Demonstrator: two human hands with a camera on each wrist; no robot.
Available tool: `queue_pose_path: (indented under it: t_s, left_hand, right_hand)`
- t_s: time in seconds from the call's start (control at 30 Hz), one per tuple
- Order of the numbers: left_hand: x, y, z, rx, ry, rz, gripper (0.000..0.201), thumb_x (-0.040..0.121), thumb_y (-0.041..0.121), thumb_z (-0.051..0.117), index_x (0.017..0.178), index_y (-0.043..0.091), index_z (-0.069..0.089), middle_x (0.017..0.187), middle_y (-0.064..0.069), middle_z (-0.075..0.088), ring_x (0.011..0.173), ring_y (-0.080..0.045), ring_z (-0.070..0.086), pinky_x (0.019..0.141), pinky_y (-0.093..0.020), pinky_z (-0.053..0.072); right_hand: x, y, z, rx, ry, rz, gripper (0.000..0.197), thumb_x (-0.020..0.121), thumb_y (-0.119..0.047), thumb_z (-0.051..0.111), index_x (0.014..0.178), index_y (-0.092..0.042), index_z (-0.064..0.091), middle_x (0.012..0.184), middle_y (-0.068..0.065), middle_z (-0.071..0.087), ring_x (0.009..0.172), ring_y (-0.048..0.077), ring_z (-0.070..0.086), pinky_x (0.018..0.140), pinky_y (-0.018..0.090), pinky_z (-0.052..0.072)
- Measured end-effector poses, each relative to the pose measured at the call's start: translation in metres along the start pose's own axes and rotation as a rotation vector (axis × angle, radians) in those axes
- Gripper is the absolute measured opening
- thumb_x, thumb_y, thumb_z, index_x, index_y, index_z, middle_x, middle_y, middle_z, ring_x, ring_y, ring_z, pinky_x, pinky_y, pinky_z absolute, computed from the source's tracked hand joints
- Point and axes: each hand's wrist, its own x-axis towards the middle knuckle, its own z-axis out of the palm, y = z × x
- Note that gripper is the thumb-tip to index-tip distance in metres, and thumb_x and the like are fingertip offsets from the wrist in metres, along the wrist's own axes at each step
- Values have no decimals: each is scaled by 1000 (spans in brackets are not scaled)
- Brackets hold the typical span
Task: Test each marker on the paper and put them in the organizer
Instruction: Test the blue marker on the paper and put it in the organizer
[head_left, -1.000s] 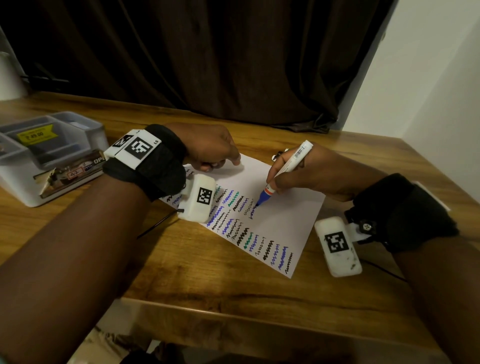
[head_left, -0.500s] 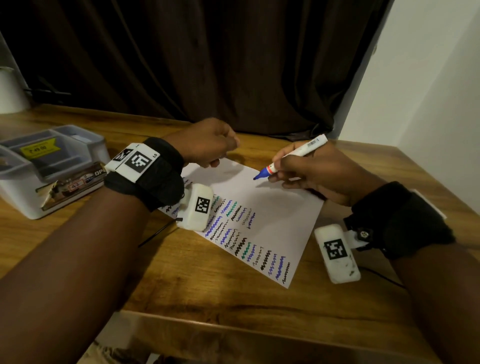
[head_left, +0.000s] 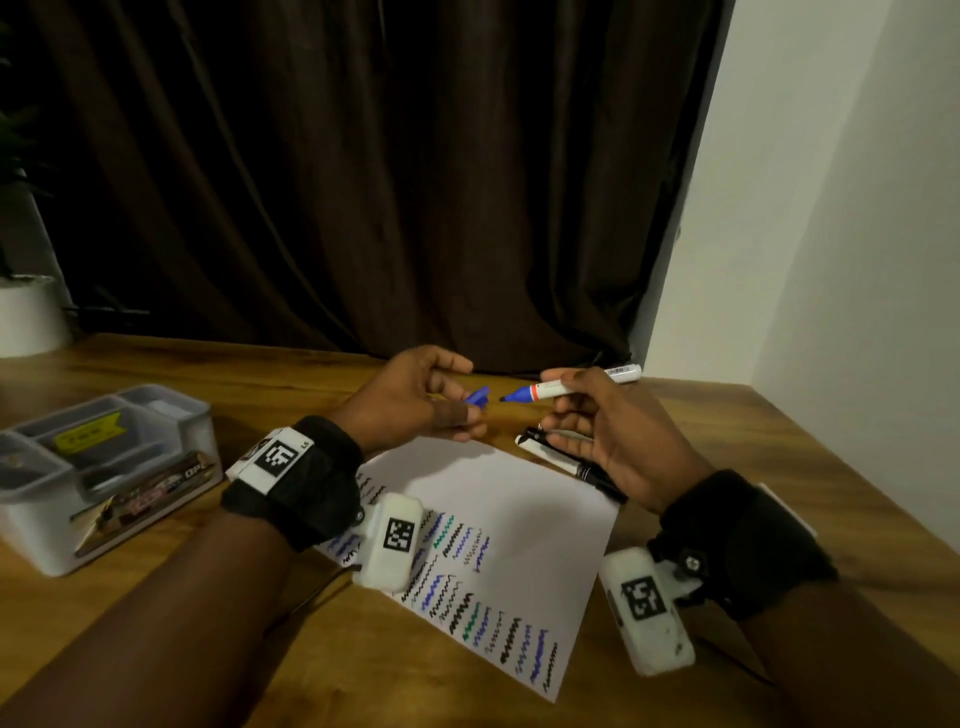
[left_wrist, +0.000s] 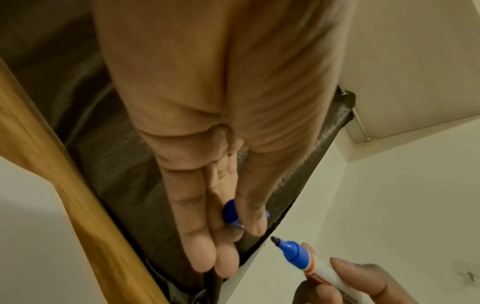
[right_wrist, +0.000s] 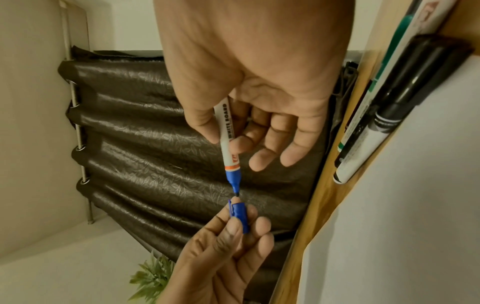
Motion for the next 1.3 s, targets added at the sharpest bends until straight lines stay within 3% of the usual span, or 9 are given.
queue_pose_path:
  t_s: [0.13,0.4,0.53,0.63,0.73,0.83,0.93,1.0,1.3]
  left_hand:
    - [0,2,-1,56,-32,64,18,95,-4,59,113,-2,63,83,-12,77,74,-20,75,72,-32,63]
    - [-2,2,2,72,-63,73,18,97,-1,56,113,2,64,96,-15,77,75,-19,74,71,-29,63]
    - [-3,3,3,91,-119,101,20,98,2,57,117,2,65,101,-20,76,79,-21,74,74,-31,63]
    - [-4,6,4,85,-126,113,21,102,6,51,117,3,66,87,-14,72,68,-18,66,65,-29,58]
    - [-4,9,6,1,-108,87,30,106,15,42,113,4,69,67,-3,48,54,-14,42,51,-27,38]
    - [-7,10,10,38,-110,139,39,103,31,52,111,-3,68,58,0,30,48,-11,26,49,-24,24]
    - [-10,11,13,152,-72,220,32,97,33,61,101,3,73,50,3,38,42,-11,30,43,-21,27]
    - [-8,10,13,149,-50,232,30,97,28,62,97,0,70,50,6,42,41,-10,32,42,-21,29]
    - [-4,4,12,155,-69,250,20,102,18,54,99,2,65,54,2,37,43,-8,32,44,-22,31]
  right_hand:
    - [0,1,1,19,54,-56,13,100,-22,61,98,-15,72,71,2,69,73,19,72,75,35,59]
    - [-2,2,3,-29,66,-67,10,99,-22,64,100,-15,71,75,4,75,72,17,72,71,31,61]
    - [-4,3,7,-52,18,-74,14,100,-23,65,107,-12,71,79,4,78,72,16,73,78,33,62]
    - [-8,0,7,-51,-29,-80,15,96,-21,69,108,-11,73,88,9,80,73,17,74,82,36,62]
    - [-13,-2,7,-101,-94,-103,17,90,-19,76,106,-14,76,92,11,81,73,18,74,80,37,63]
    - [-18,0,11,-179,-130,-145,18,86,-19,79,104,-16,78,87,9,80,65,17,70,71,33,61]
    - [-19,-1,12,-242,-141,-206,18,89,-17,77,106,-10,77,81,7,77,57,14,65,60,30,56]
    - [-19,0,13,-263,-147,-218,18,92,-18,75,107,-9,75,77,7,76,54,14,64,58,30,55]
    - [-20,2,15,-258,-158,-160,19,98,-22,67,108,-5,69,62,7,62,42,17,57,47,28,50]
